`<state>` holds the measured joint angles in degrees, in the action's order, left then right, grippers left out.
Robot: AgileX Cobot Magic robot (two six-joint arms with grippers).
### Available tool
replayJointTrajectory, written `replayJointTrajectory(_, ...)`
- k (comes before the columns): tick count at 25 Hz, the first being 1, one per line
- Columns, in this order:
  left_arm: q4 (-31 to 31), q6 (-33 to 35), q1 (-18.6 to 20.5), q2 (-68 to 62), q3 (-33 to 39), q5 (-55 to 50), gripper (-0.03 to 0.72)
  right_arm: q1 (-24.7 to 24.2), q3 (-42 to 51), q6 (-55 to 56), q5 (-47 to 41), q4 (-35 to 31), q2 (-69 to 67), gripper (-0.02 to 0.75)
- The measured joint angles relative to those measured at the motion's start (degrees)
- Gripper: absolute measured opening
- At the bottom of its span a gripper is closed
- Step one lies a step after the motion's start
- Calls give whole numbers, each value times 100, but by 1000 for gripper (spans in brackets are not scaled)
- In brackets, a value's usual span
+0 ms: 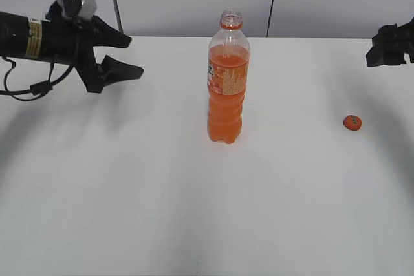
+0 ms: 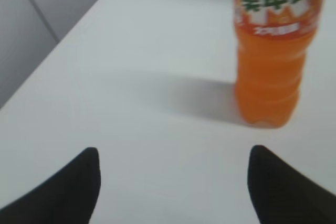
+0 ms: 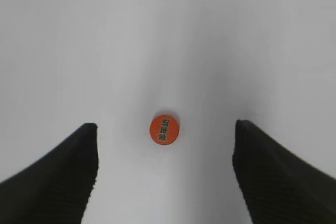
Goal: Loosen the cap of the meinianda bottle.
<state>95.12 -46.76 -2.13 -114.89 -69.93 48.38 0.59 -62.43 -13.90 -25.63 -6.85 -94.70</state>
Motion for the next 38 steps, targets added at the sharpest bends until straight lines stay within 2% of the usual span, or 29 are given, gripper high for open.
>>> replayJointTrajectory(4, -381, 0, 16, 405, 0, -1644, 515, 0, -220, 0, 18, 195, 104, 596)
replayJointTrajectory(9, -1542, 0, 27, 744, 0, -3759, 512, 0, -577, 0, 30, 622, 112, 596)
replayJointTrajectory(15, -2702, 59, 33, 912, 0, -6130, 509, 0, -934, 82, -122, 685, 112, 596)
replayJointTrajectory(17, -3588, 597, 43, 1023, 0, -6765, 509, 0, -1044, 95, -276, 685, 117, 596)
replayJointTrajectory(21, -5877, 2834, 43, 1354, 0, -7414, 509, 0, -1175, 214, -599, 685, 130, 596)
replayJointTrajectory(23, -6637, 3710, 43, 1523, 0, -7757, 509, 0, -1255, 239, -954, 685, 130, 596)
replayJointTrajectory(24, -6913, 3931, 43, 1592, 0, -7967, 509, 0, -1319, 251, -1192, 685, 130, 596)
replayJointTrajectory(32, -8221, 4907, 43, 2185, 0, -9767, 509, 0, -2015, 389, -3118, 685, 130, 596)
replayJointTrajectory(38, -8719, 5127, 43, 2709, 0, -10918, 509, 0, -2087, 255, -4271, 685, 146, 594)
